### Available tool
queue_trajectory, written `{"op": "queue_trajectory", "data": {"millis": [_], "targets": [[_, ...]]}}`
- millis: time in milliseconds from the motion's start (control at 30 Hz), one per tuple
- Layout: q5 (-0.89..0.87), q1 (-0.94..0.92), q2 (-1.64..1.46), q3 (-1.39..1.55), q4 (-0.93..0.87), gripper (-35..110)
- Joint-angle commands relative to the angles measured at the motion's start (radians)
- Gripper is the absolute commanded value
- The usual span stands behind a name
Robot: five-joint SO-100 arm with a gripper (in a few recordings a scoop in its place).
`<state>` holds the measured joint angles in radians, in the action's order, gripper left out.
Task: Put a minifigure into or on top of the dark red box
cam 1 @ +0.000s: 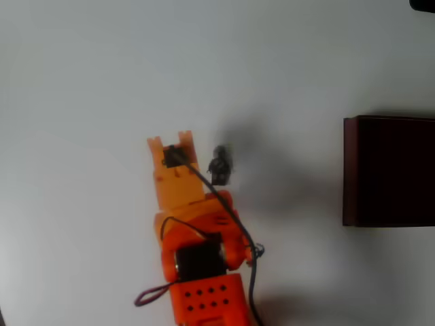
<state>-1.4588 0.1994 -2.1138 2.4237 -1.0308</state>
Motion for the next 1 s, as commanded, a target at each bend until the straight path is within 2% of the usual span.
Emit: {"op": "queue_trajectory", "data": {"millis": [0, 333, 967], "targets": [[0.012, -0.032, 0.043, -0.054, 0.02, 23], [0.002, -0.089, 0.153, -0.086, 0.051, 23], [-0.087, -0.061, 0.344, -0.21, 0.058, 23]]}}
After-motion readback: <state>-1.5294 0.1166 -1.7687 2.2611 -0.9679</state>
